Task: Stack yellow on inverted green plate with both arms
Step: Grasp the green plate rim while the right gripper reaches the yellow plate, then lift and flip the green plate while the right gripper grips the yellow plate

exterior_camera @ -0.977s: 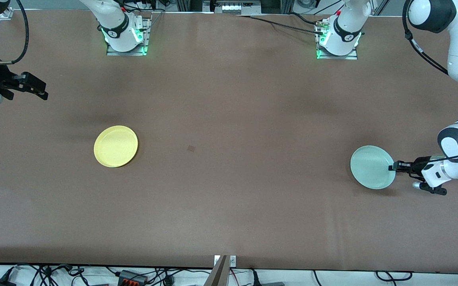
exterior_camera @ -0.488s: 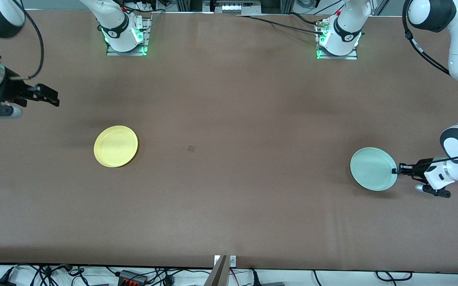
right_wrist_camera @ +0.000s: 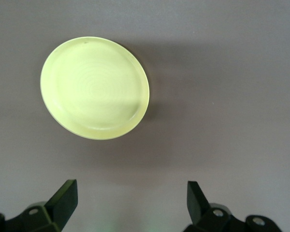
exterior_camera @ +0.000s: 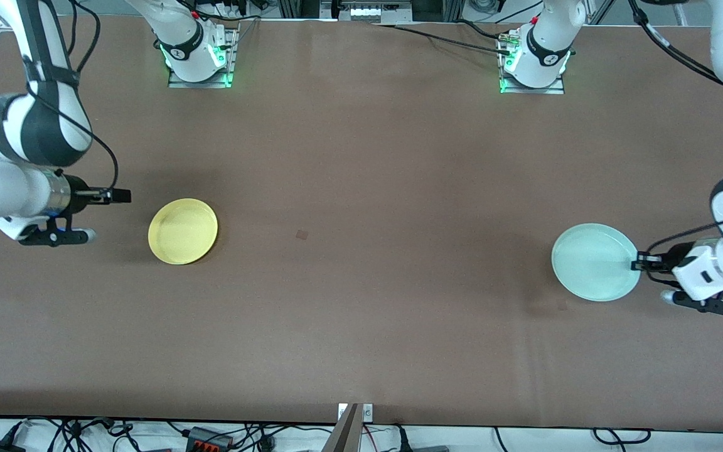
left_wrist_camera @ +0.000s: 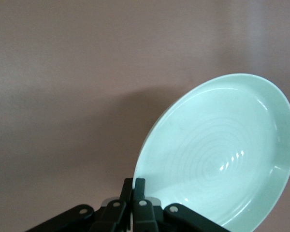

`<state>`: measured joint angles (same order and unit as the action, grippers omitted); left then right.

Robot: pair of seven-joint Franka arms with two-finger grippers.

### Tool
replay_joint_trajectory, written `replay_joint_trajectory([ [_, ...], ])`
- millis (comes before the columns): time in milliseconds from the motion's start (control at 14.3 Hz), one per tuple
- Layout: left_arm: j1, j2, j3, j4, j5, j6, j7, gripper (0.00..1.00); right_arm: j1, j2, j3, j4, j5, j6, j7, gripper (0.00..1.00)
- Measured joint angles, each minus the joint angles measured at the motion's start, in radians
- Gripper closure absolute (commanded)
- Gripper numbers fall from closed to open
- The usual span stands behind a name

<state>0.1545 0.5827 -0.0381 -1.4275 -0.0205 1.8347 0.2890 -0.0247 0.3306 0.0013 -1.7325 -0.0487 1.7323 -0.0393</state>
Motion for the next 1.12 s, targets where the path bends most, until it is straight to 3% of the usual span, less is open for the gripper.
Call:
replay_joint_trajectory([
  [698, -0.461, -0.04, -0.005, -0.016, 0.399, -0.184, -0.698, 0.99, -0.037, 0.288, -0.002, 0.016, 0.041, 0.185, -0.01, 0.0],
  [1116, -0.689, 0.006, -0.002, -0.033, 0.532, -0.26, -1.058, 0.99, -0.082, 0.352, -0.002, 0.023, 0.106, 0.2, -0.052, 0.41],
])
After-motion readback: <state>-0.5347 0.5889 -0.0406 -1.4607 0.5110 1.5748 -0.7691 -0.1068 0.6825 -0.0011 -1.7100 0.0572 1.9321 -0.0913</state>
